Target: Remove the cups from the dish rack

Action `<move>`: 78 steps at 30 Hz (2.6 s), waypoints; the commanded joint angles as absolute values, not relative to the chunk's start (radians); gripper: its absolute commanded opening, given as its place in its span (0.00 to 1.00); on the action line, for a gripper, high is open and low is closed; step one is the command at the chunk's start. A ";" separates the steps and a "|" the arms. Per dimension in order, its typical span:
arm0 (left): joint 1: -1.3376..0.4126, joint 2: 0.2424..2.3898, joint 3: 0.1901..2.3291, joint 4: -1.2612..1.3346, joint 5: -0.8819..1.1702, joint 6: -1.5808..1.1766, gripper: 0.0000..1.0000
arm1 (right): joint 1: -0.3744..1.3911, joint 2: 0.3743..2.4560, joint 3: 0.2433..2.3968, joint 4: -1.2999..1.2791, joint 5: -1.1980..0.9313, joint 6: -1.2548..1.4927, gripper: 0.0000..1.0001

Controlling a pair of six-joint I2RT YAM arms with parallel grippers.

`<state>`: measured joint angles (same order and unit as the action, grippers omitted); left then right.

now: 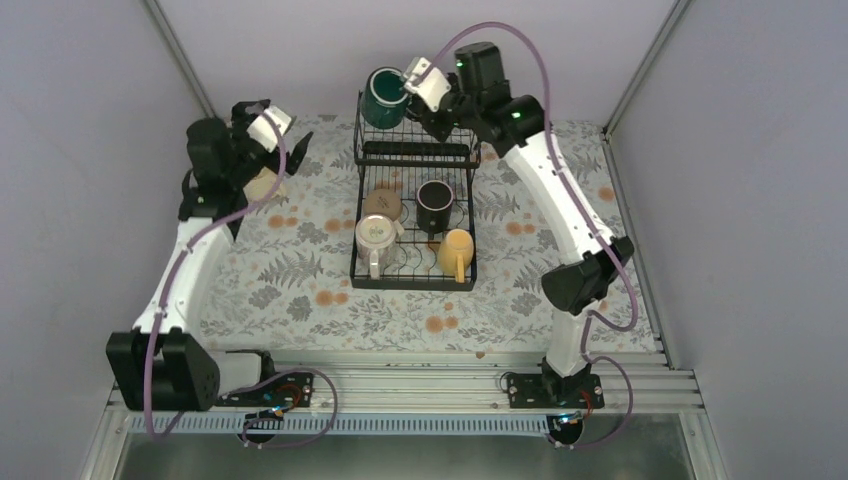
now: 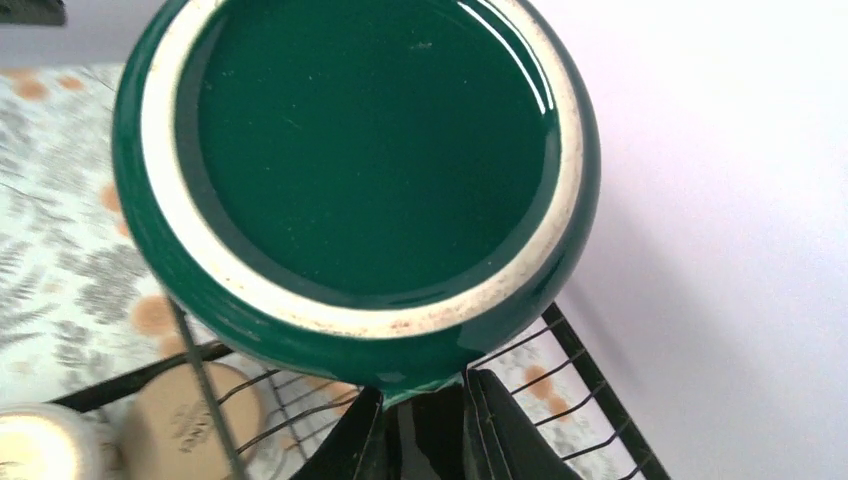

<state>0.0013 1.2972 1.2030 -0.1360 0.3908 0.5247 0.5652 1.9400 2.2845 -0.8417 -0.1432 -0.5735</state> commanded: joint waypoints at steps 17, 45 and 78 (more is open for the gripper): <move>-0.262 1.185 0.856 0.688 0.367 0.445 0.99 | 0.371 1.778 2.139 -0.967 -1.078 -0.277 0.03; -0.422 1.322 0.953 0.753 0.334 0.458 0.95 | 0.274 1.830 1.991 -0.901 -1.331 -0.213 0.02; -0.465 1.359 1.109 0.590 0.292 0.454 0.02 | 0.284 1.879 1.971 -0.908 -1.296 -0.243 0.51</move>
